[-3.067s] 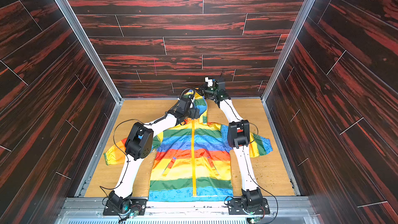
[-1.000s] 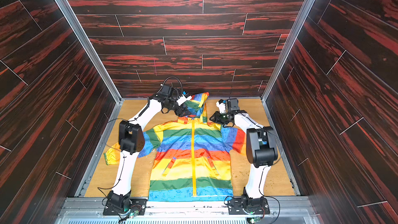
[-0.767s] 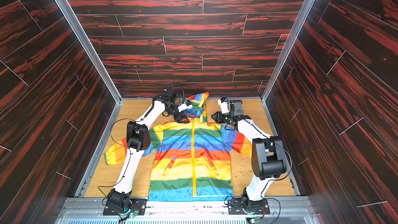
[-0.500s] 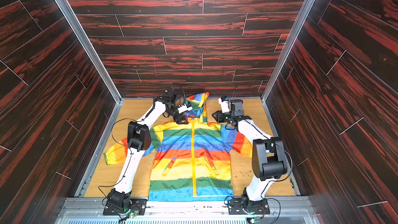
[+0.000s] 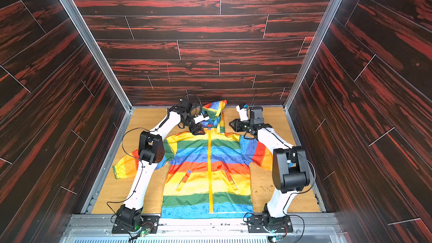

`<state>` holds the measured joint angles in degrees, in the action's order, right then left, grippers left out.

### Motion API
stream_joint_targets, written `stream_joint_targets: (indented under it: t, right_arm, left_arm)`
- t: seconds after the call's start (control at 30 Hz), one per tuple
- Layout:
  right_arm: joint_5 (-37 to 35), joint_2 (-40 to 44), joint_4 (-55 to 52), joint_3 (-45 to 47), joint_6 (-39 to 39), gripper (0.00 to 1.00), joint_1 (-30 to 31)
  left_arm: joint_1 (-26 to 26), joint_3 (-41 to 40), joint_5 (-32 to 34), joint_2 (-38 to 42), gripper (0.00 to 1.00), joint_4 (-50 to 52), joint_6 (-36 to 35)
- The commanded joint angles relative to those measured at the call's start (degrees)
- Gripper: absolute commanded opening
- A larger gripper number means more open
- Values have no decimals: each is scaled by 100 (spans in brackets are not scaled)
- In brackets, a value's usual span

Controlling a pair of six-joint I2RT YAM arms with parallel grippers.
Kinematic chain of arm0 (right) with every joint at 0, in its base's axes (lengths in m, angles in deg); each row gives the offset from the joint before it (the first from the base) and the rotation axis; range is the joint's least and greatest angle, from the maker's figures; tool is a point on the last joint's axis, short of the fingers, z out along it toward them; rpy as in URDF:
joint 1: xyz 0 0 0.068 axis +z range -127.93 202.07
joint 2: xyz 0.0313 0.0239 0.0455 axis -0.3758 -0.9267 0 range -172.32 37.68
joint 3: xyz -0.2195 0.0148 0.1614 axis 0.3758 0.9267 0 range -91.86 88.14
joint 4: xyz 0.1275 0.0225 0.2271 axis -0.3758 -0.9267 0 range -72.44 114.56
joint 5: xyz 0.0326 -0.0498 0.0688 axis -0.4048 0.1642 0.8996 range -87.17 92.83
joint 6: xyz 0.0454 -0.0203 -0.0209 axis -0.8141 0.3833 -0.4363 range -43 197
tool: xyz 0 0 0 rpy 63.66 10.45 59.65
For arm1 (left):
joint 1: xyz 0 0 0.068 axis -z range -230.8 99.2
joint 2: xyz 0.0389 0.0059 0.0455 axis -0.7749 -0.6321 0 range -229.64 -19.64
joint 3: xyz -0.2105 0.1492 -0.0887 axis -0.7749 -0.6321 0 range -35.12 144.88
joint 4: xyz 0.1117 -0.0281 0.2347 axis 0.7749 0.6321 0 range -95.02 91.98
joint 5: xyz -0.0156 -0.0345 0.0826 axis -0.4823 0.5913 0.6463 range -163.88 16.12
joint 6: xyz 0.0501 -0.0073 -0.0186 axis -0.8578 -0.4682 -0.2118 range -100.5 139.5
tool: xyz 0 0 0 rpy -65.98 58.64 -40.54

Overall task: Unzip the jacket
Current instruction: Flatten out the jacket at the center of the board.

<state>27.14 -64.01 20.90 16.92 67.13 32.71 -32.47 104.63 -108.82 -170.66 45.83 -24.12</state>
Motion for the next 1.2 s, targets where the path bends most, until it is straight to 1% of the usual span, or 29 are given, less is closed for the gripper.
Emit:
stream_joint_targets:
  t: [0.0, 0.23, 0.27, 0.47, 0.53, 0.6, 0.7, 0.77, 0.87, 1.1, 1.17]
  right_arm:
    - [165, -227, -209, -129, -77, 27, 22]
    - [169, -329, -229, -206, -121, 27, 28]
    - [194, -346, -222, -216, -167, 27, 19]
    - [275, -413, -97, -226, -305, 28, 27]
    - [297, -460, -132, -258, -296, 28, 27]
    - [310, -488, -167, -278, -280, 27, 27]
    - [345, -525, -196, -304, -278, 27, 27]
    - [355, -552, -207, -320, -265, 27, 27]
    - [372, -602, -248, -348, -260, 28, 27]
    - [440, -624, -290, -435, -413, 27, 44]
    - [441, -632, -334, -483, -434, 28, 78]
  left_arm:
    - [15, 184, -329, 186, 75, -5, -230]
    - [9, 209, -847, 187, 70, 167, -773]
    - [-4, 304, -907, 104, 69, 319, -934]
    - [-39, 1165, -1046, -445, 67, 803, -946]
    - [-39, 1214, -1019, -511, 67, 705, -790]
    - [-56, 1226, -971, -563, 66, 476, -406]
    - [-92, 1336, -1085, -694, 61, 421, -57]
    - [-95, 1396, -1201, -757, 58, 500, -20]
    - [-81, 1400, -1169, -767, 58, 494, 48]
    - [-62, 1620, -749, -850, 62, 472, 749]
    - [7, 1708, -584, -887, 62, 643, 729]
